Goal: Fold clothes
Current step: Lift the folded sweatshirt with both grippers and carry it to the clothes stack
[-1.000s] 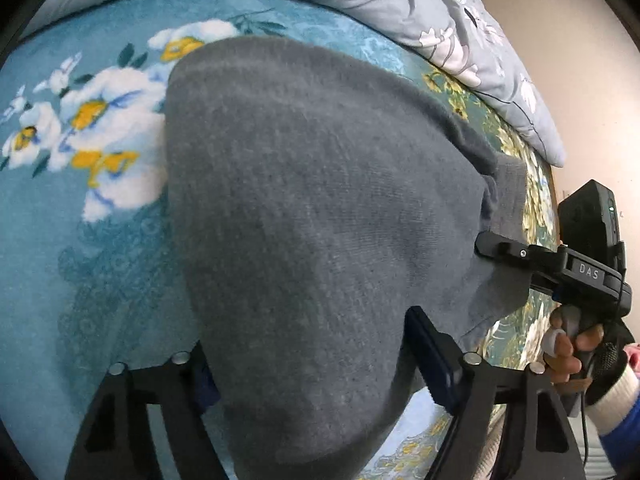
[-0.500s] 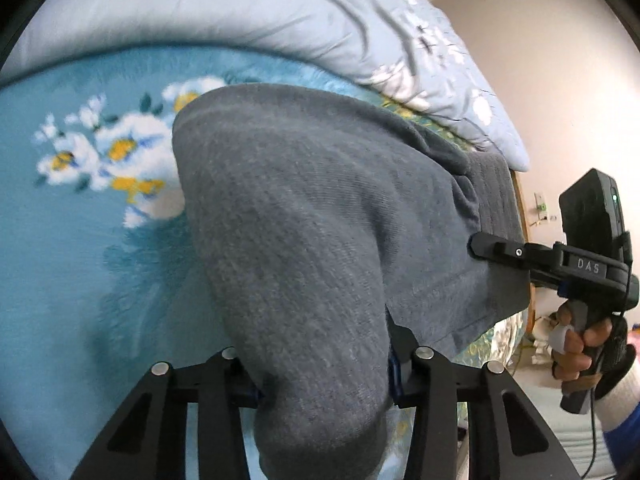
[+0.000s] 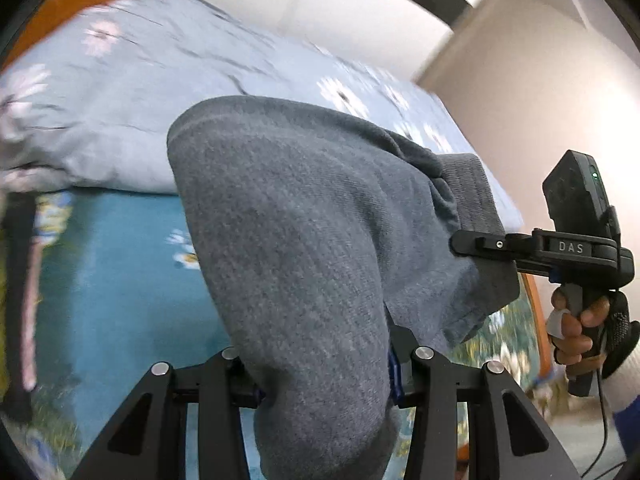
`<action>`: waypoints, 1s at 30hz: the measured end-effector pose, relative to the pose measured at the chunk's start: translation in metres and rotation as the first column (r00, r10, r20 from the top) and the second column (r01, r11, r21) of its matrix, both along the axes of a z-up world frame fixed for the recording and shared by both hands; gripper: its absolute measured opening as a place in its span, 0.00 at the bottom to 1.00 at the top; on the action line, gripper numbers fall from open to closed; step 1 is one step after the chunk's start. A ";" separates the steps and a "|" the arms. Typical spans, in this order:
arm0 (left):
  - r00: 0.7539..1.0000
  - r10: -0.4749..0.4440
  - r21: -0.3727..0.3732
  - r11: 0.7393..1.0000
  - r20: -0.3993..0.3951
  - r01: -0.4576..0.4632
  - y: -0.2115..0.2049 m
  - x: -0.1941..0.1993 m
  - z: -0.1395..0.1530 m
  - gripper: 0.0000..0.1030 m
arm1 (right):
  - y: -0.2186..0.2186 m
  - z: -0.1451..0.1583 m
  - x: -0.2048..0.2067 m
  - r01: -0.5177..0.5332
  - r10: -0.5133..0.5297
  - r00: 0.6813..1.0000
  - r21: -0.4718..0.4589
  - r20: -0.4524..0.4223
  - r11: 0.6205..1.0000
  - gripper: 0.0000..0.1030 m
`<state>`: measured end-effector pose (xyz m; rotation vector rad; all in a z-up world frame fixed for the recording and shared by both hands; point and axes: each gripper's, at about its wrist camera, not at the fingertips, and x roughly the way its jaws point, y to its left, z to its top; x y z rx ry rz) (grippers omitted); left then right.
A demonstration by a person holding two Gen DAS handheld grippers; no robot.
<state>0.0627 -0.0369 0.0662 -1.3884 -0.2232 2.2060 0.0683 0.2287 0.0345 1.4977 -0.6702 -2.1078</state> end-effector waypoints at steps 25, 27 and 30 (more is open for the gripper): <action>0.668 0.744 0.120 0.665 -0.012 -0.738 -0.406 0.033 0.024 0.45 | -0.574 0.083 -0.156 -0.818 0.834 0.551 0.186 -0.017 0.544 0.24; 0.651 0.759 0.123 0.645 0.016 -0.754 -0.426 0.024 0.007 0.45 | -0.614 0.072 -0.167 -0.846 0.863 0.505 0.209 0.021 0.490 0.24; 0.633 0.773 0.133 0.624 0.044 -0.770 -0.451 0.012 -0.012 0.45 | -0.661 0.053 -0.182 -0.876 0.892 0.445 0.245 0.074 0.417 0.24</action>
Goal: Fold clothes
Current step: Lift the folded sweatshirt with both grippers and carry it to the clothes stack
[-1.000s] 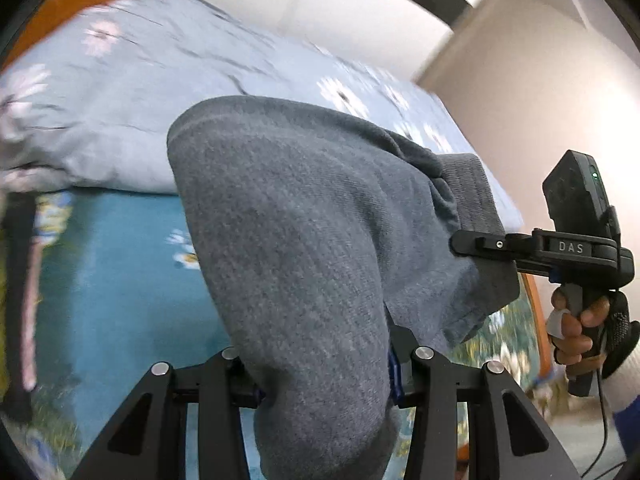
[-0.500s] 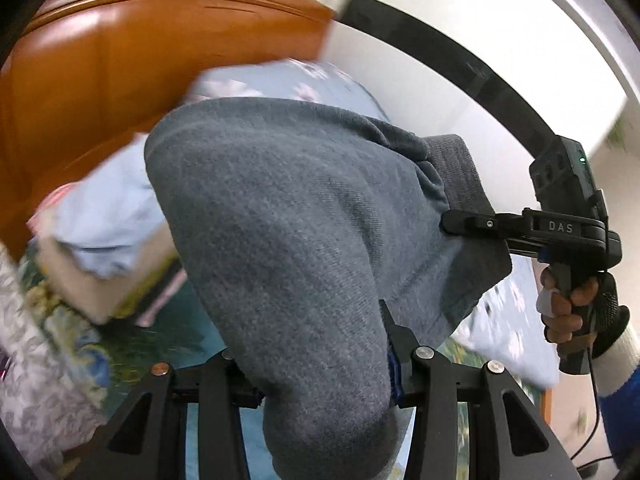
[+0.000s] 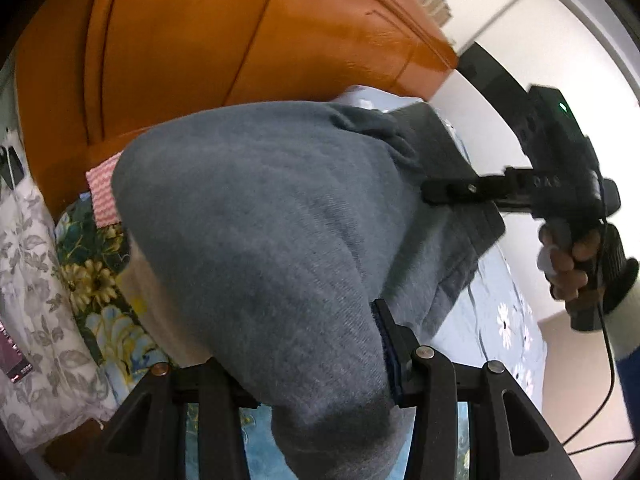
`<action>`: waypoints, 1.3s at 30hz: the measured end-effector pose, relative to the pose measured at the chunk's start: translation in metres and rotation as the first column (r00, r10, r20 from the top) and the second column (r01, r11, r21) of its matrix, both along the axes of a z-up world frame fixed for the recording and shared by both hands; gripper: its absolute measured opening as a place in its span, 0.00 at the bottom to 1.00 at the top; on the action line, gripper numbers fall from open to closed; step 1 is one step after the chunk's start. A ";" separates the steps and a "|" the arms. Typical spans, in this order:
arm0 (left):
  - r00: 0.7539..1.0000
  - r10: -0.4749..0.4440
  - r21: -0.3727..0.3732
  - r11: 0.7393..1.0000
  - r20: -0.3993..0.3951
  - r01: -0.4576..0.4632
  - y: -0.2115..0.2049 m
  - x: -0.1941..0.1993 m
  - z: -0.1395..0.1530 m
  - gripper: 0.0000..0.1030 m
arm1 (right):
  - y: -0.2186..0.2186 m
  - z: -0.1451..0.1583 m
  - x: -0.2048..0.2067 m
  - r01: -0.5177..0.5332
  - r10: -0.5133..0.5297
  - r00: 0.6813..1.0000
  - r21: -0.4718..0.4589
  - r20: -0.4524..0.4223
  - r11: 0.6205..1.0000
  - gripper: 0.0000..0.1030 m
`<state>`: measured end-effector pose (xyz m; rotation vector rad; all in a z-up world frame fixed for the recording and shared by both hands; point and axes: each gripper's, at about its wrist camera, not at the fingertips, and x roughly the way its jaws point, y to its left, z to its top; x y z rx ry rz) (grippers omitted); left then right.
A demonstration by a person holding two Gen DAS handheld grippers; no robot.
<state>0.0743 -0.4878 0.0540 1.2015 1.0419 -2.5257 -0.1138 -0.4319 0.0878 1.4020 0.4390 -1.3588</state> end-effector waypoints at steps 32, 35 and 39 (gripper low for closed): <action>1.000 0.015 -0.014 1.000 -0.019 -0.015 -0.064 -0.012 -0.024 0.48 | -0.049 -0.041 -0.066 -0.014 0.016 0.997 -0.028 0.072 0.999 0.28; 0.999 0.032 0.034 0.999 0.018 -0.033 -0.069 -0.013 -0.049 0.49 | -0.048 -0.072 -0.073 0.012 -0.016 0.996 0.045 0.090 0.999 0.29; 0.999 0.039 0.094 0.995 0.016 -0.040 -0.072 -0.004 -0.056 0.50 | -0.042 -0.087 -0.082 0.047 -0.053 0.990 0.049 0.132 0.998 0.30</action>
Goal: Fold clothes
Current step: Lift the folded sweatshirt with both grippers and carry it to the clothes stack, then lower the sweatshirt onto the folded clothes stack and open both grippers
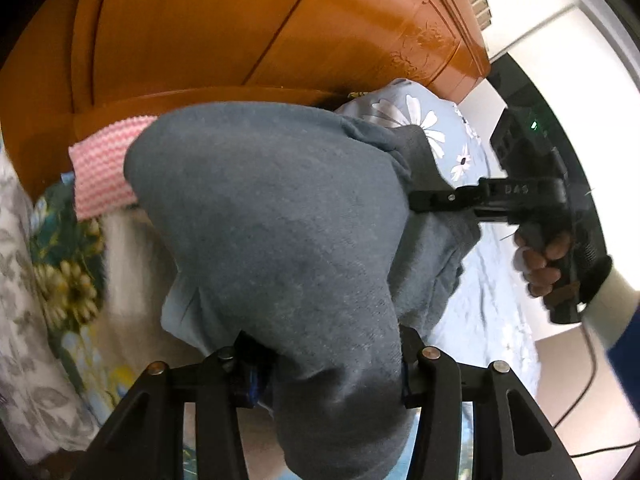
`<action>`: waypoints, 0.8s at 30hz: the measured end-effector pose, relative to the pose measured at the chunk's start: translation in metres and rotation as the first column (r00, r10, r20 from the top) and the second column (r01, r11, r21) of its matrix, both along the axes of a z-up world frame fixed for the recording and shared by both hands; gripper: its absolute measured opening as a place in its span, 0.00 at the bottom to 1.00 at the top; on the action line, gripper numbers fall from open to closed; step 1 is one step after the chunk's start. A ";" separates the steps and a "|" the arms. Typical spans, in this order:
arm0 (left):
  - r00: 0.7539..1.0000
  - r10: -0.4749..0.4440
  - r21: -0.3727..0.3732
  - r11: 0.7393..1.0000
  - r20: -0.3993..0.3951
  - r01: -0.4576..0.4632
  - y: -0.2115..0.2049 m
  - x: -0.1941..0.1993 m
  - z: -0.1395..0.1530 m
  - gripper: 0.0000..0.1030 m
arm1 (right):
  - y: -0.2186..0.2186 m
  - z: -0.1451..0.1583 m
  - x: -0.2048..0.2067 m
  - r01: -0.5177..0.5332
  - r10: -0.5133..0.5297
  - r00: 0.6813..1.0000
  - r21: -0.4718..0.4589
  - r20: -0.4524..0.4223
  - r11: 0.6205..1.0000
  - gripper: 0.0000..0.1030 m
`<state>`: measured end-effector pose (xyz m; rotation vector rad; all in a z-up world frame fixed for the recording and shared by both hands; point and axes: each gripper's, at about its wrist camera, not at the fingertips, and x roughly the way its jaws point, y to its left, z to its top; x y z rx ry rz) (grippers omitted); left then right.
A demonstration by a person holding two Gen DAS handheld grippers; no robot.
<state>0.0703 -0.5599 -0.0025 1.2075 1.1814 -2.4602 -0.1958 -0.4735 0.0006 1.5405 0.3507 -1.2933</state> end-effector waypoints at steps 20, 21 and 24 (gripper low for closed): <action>0.997 -0.066 -0.308 0.948 0.047 0.077 -0.029 -0.005 0.070 0.54 | 0.012 0.091 0.052 -0.075 0.038 0.925 -0.085 -0.377 0.994 0.40; 0.996 -0.069 -0.320 0.944 0.059 0.085 -0.026 -0.007 0.068 0.54 | 0.008 0.087 0.065 -0.109 0.069 0.916 -0.078 -0.394 0.991 0.40; 0.992 -0.101 -0.343 0.932 0.080 0.122 -0.016 -0.008 0.059 0.55 | -0.001 0.065 0.088 -0.187 0.162 0.881 -0.014 -0.445 0.982 0.40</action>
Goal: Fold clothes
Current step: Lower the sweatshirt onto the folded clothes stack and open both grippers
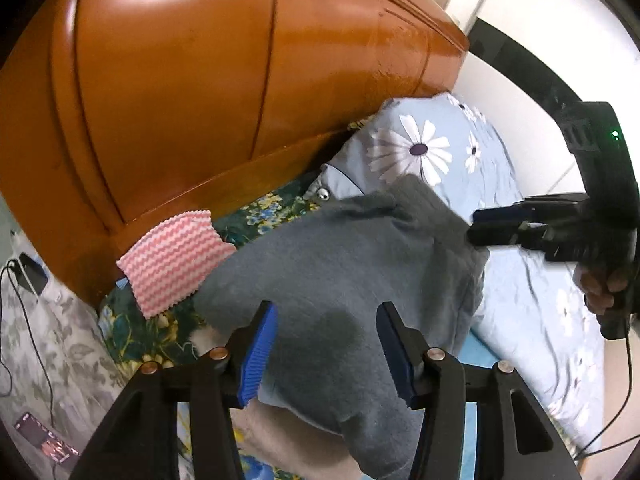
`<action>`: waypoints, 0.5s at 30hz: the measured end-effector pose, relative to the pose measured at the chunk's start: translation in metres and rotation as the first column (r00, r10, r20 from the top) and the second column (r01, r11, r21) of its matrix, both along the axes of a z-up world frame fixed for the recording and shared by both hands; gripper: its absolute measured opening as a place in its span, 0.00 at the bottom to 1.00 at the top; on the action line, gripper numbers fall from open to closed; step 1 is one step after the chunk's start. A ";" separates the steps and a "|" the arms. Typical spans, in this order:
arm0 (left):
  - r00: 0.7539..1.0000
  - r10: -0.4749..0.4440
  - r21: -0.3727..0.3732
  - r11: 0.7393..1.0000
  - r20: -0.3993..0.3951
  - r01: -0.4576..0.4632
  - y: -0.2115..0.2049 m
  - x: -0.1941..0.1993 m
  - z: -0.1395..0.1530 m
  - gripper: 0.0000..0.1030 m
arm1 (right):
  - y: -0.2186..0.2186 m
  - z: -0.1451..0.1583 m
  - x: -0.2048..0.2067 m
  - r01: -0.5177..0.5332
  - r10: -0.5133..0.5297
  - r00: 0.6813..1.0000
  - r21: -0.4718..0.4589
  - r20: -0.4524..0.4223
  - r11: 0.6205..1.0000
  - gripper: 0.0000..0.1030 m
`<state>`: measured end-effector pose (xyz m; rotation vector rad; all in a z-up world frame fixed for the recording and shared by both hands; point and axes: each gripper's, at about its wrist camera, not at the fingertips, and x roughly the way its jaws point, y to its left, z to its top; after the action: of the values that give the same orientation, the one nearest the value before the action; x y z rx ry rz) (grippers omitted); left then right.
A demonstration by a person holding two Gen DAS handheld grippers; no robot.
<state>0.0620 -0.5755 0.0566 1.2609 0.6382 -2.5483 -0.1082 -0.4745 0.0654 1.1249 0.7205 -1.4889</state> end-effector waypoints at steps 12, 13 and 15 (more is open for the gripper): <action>1.000 0.010 0.060 0.998 0.015 -0.011 0.006 -0.005 -0.041 0.61 | 0.013 -0.059 -0.023 0.109 -0.112 0.993 0.079 0.036 0.991 0.40; 1.000 0.009 0.060 0.998 0.019 -0.010 0.007 -0.005 -0.043 0.61 | 0.013 -0.061 -0.022 0.110 -0.113 0.993 0.083 0.036 0.991 0.40; 1.000 0.007 0.061 0.998 0.028 -0.009 0.008 -0.006 -0.047 0.61 | 0.013 -0.064 -0.022 0.110 -0.113 0.993 0.091 0.033 0.990 0.40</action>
<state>0.0555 -0.5674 0.0093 1.3078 0.7184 -2.5187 -0.1303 -0.4614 0.0011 1.2767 0.7133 -1.5369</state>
